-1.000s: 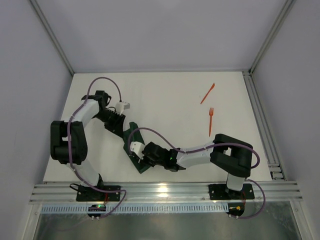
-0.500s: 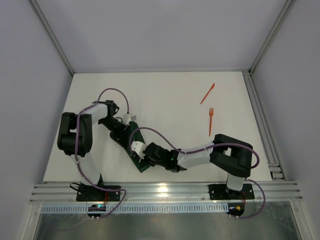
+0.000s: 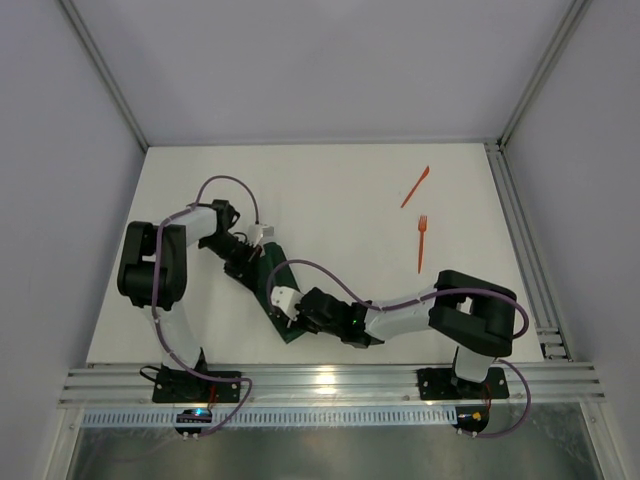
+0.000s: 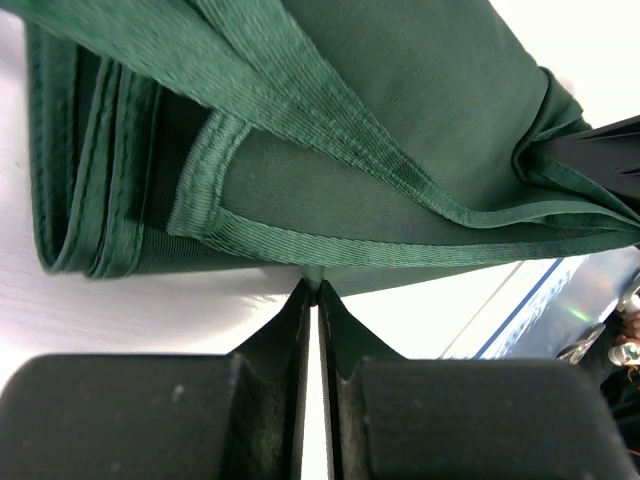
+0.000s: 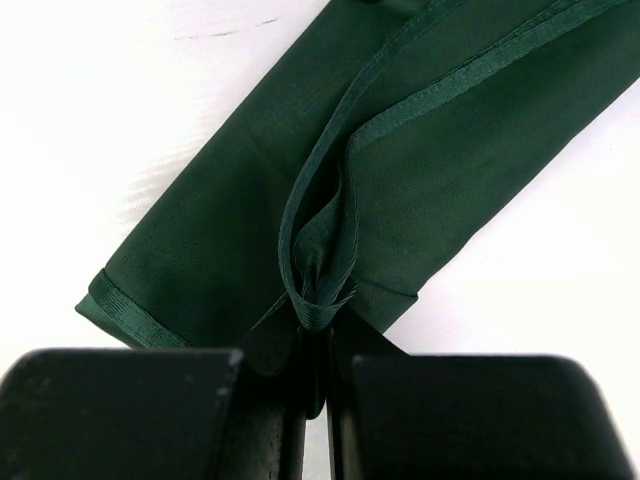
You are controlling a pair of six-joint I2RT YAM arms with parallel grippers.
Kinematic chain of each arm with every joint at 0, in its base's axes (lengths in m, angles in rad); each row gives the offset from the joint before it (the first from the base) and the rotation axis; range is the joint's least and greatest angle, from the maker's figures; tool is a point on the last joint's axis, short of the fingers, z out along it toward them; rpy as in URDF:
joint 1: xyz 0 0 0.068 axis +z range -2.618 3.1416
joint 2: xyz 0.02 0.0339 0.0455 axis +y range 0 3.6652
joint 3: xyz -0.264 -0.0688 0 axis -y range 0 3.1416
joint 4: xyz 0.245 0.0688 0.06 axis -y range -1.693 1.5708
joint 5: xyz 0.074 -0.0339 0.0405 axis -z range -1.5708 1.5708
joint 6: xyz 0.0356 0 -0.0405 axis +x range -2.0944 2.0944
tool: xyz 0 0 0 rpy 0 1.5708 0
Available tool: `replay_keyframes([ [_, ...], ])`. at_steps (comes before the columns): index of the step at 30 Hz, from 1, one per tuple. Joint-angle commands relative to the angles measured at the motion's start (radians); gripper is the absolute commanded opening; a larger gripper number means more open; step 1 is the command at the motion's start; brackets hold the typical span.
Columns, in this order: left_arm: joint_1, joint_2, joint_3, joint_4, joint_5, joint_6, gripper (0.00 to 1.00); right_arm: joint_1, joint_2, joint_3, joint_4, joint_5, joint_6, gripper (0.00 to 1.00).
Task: Fold the napkin into a case and place the utensils inside
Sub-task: Fold the 2/3-rectangle-folded napkin at the center of the board.
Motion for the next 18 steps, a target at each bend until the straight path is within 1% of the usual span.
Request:
replay_keyframes([
  [1, 0.001, -0.012, 0.038, 0.051, 0.052, -0.016, 0.06, -0.003, -0.038, -0.031, -0.025, 0.020, -0.045, 0.09],
  [8, -0.003, -0.023, 0.067, 0.019, 0.108, 0.005, 0.05, -0.003, -0.063, -0.022, -0.013, 0.013, -0.051, 0.09],
  [18, -0.049, 0.029, 0.098, 0.022, 0.097, -0.004, 0.05, -0.003, -0.069, -0.014, 0.004, 0.019, -0.051, 0.09],
])
